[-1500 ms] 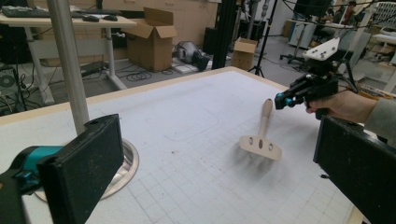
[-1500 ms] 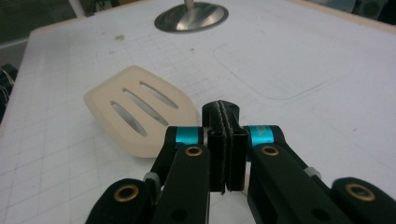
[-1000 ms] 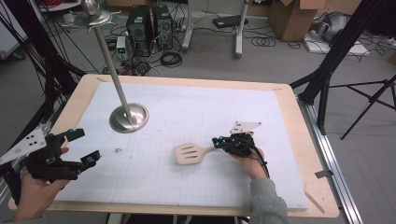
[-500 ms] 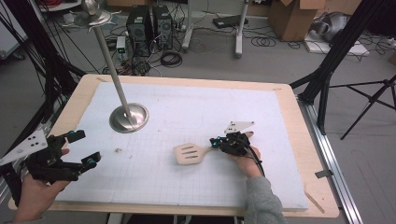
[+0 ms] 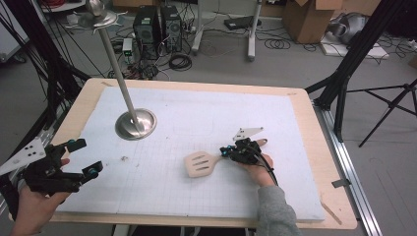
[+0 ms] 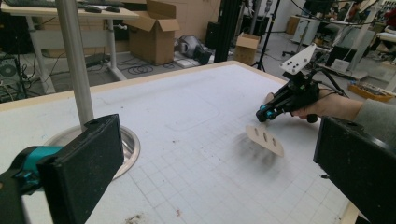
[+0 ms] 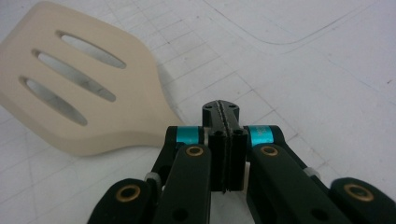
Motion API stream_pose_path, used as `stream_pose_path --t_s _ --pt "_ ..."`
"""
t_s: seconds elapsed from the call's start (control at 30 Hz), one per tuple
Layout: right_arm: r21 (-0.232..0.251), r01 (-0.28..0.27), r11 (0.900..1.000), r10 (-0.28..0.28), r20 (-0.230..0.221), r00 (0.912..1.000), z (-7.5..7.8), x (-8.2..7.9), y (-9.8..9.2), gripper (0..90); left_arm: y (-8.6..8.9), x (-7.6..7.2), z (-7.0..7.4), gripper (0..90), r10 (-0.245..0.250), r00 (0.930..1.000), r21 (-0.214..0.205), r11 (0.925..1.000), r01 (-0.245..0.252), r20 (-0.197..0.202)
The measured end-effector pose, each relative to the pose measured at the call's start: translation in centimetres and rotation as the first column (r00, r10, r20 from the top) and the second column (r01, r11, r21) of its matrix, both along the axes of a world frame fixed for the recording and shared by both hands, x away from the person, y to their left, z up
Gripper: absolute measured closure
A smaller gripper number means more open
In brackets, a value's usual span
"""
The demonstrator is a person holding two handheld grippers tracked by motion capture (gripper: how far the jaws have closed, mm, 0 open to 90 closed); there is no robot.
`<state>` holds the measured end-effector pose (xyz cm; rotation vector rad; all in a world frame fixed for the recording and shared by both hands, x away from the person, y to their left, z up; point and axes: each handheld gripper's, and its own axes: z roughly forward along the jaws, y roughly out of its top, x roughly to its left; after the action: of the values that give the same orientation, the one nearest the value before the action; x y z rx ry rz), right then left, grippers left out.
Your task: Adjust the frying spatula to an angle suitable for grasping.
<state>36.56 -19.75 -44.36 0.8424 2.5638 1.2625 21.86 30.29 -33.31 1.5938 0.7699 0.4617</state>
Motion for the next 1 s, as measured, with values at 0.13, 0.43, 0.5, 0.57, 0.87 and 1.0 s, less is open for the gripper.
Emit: stream_pose_path --t_s 0.13,0.43,0.5,0.57,0.87,1.0 --pt "-0.004 -0.001 1.0000 0.001 0.003 1.0000 0.1 -0.2 -0.1 90.0 0.0 0.0 0.0 2.0 -0.003 1.0000 -0.001 1.0000 0.003 0.002" --pt "0.025 0.004 0.9997 -0.004 -0.006 1.0000 -0.1 -0.6 -0.5 90.0 0.0 0.0 -0.1 2.0 -0.001 1.0000 0.001 1.0000 0.001 -0.004" --pt "0.026 -0.004 0.9997 0.004 -0.003 1.0000 0.0 -0.8 -0.6 90.0 0.0 0.0 -0.1 2.0 -0.001 1.0000 0.002 1.0000 0.001 -0.004" --pt "0.024 -0.007 0.9997 0.007 -0.007 0.9999 0.0 -1.0 -0.7 90.0 0.0 -0.1 -0.1 2.0 0.000 1.0000 0.003 1.0000 0.000 -0.006" --pt "0.029 -0.037 0.9989 0.037 -0.006 0.9993 0.1 -1.4 -1.2 90.0 0.0 -0.1 -0.1 2.0 0.000 1.0000 0.002 1.0000 0.000 -0.005" --pt "0.004 -0.041 0.9991 0.041 0.005 0.9991 0.3 -1.4 -1.4 90.0 -0.1 0.0 0.0 2.0 -0.006 1.0000 0.001 1.0000 0.006 -0.003"
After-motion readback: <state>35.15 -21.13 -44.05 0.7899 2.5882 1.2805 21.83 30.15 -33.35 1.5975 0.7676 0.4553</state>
